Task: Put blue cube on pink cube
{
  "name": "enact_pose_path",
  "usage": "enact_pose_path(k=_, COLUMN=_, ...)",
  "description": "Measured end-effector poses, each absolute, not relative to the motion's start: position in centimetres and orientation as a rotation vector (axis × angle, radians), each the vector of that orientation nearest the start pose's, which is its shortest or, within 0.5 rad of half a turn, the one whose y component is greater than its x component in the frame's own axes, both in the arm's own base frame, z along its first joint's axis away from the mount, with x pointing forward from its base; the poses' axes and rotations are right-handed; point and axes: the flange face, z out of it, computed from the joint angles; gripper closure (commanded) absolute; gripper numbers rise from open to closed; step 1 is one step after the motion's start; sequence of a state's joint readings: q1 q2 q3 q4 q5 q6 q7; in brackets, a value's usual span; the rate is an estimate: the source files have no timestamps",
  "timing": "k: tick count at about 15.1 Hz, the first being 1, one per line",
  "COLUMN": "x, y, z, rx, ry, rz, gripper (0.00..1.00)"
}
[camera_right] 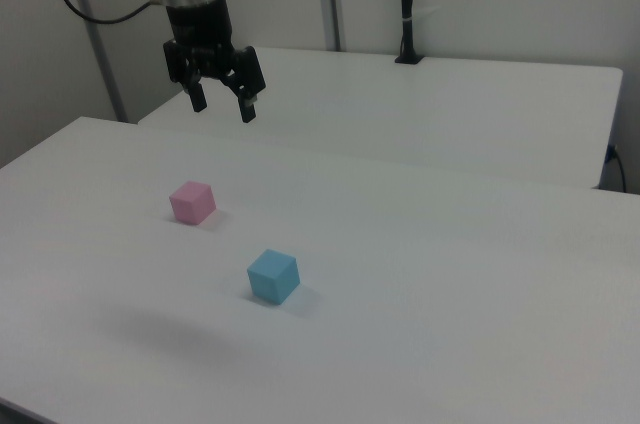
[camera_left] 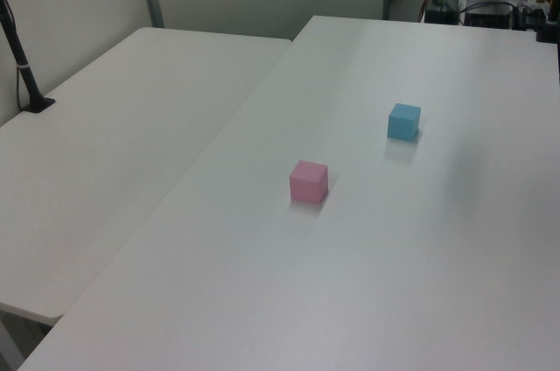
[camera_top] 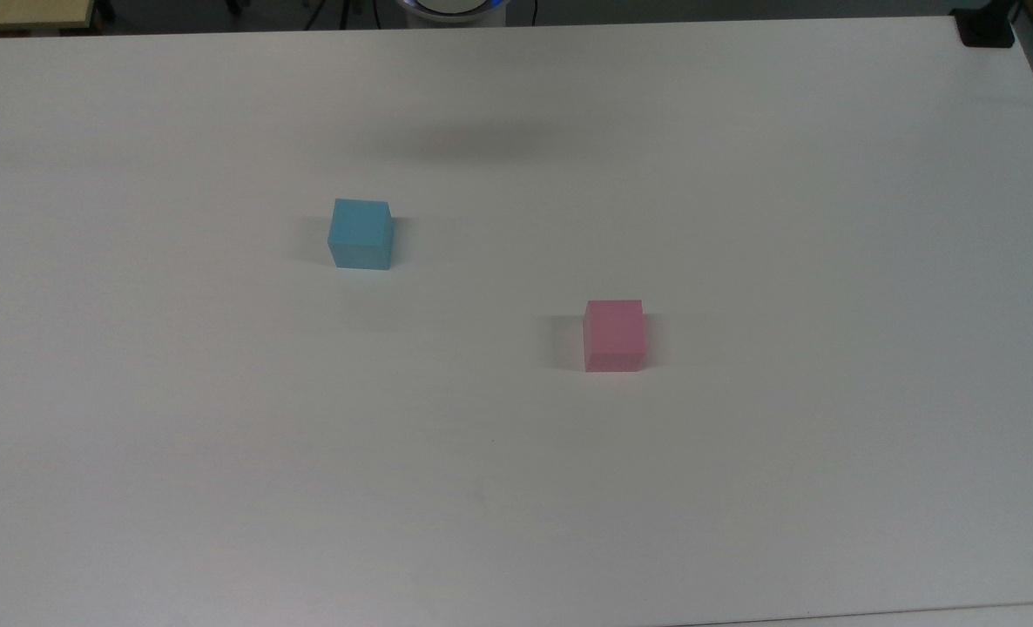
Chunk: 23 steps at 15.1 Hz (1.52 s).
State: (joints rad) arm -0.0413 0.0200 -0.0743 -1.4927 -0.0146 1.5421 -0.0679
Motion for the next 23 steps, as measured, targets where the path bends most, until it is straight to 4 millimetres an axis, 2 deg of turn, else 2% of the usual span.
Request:
enact_pose_path(k=16, x=55.7, y=-6.6, z=63.5, rx=-3.158, ry=0.075, rz=-0.027, gripper=0.0)
enact_pose_path(k=20, x=56.0, y=-6.6, z=61.6, rx=-3.158, ry=0.074, rz=-0.015, gripper=0.0)
enact_pose_path(k=23, x=56.7, y=-6.7, z=59.2, rx=-3.16, ry=0.071, rz=-0.061, gripper=0.0)
